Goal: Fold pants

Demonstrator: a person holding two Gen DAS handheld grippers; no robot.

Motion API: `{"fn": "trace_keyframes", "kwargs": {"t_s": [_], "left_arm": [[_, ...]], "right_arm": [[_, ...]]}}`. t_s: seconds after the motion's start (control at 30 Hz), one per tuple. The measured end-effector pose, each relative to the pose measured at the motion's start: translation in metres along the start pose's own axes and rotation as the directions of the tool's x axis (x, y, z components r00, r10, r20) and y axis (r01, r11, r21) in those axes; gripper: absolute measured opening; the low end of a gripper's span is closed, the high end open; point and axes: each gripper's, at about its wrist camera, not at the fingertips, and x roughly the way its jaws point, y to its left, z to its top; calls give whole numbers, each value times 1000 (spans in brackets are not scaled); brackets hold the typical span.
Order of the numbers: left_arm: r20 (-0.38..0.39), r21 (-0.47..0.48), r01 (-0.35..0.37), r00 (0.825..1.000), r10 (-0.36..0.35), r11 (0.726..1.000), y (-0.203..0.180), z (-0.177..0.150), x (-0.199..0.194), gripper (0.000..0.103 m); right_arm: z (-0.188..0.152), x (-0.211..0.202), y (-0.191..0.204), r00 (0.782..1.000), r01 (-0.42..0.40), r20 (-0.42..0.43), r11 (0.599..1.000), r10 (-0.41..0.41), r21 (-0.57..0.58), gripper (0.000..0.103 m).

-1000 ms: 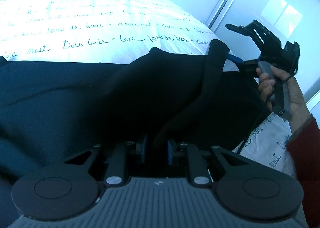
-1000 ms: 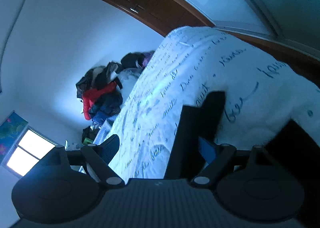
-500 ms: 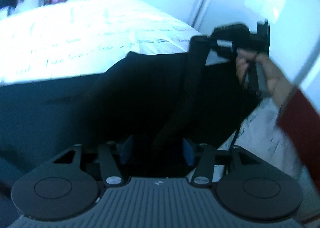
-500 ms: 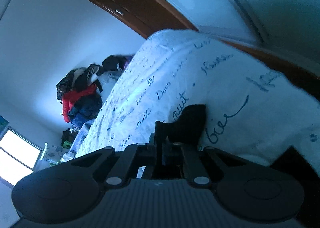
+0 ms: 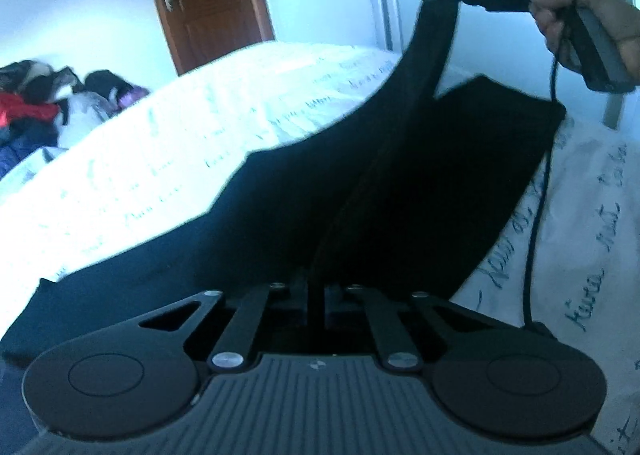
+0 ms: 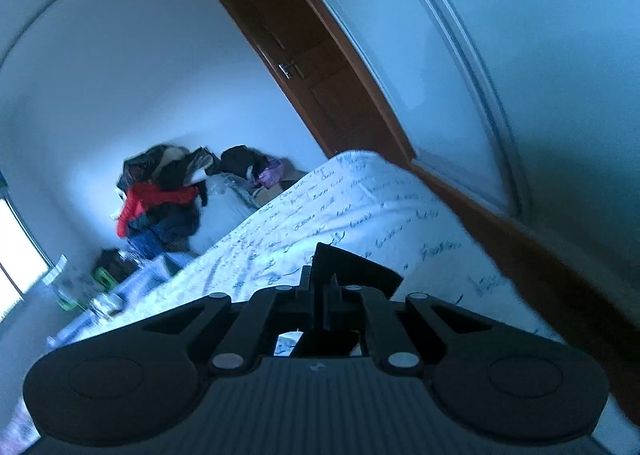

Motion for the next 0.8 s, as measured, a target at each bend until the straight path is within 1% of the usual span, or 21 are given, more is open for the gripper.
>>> {"fn": "trace_keyframes", "kwargs": {"t_s": [0.07, 0.13, 0.2, 0.3, 0.37, 0.43, 0.5, 0.53, 0.57, 0.6, 0.63, 0.67, 0.7, 0.73, 0.77, 0.8], "left_arm": [[30, -41, -14, 999, 15, 999, 7, 3, -6, 12], [55, -76, -13, 998, 17, 997, 14, 6, -12, 12], [44, -84, 11, 999, -8, 996, 16, 7, -12, 12], [8, -76, 55, 998, -55, 996, 10, 2, -6, 12], [-2, -58, 48, 999, -48, 997, 5, 0, -3, 12], [-9, -70, 41, 999, -42, 997, 6, 2, -1, 12], [0, -124, 30, 1000, -30, 992, 16, 6, 0, 12], [18, -152, 12, 1000, -9, 988, 19, 8, -3, 12], [49, -179, -15, 999, 24, 984, 23, 10, -8, 12], [83, -198, -40, 995, 57, 979, 27, 12, -13, 12], [116, -209, -55, 990, 80, 976, 28, 14, -19, 12], [132, -209, -56, 988, 85, 976, 28, 15, -21, 12], [129, -195, -41, 989, 67, 980, 29, 17, -20, 12], [92, -157, -6, 996, 21, 988, 24, 17, -14, 12], [55, -140, 17, 998, -9, 990, 21, 15, -8, 12], [19, -130, 36, 999, -34, 991, 16, 11, 0, 12]], "right_arm": [[1, -7, 8, 1000, 16, 18, 998, -15, -54, 4], [2, -17, 15, 999, 11, 50, 995, -6, -95, 4], [3, -27, 19, 997, 8, 74, 990, 2, -138, 4], [-1, -29, 16, 997, 68, 35, 981, -63, -180, 4], [-6, -23, 8, 994, 109, -11, 976, -113, -189, 4], [-6, -16, 4, 992, 107, -53, 980, -117, -170, 4], [-3, -13, 10, 993, 86, -59, 981, -97, -172, 4], [-1, -17, 17, 996, 71, -41, 979, -80, -191, 4], [2, -22, 25, 999, 42, -7, 978, -45, -206, 4], [4, -31, 31, 999, -6, 41, 975, 15, -221, 4], [6, -45, 36, 991, -59, 102, 969, 85, -241, 4], [5, -57, 38, 979, -91, 151, 960, 134, -263, 4], [2, -66, 38, 973, -91, 180, 956, 145, -279, 4], [-2, -70, 34, 979, -46, 177, 960, 98, -276, 4], [-8, -69, 27, 989, 17, 148, 963, 24, -271, 4], [-17, -63, 16, 993, 94, 101, 959, -69, -269, 4]]}}
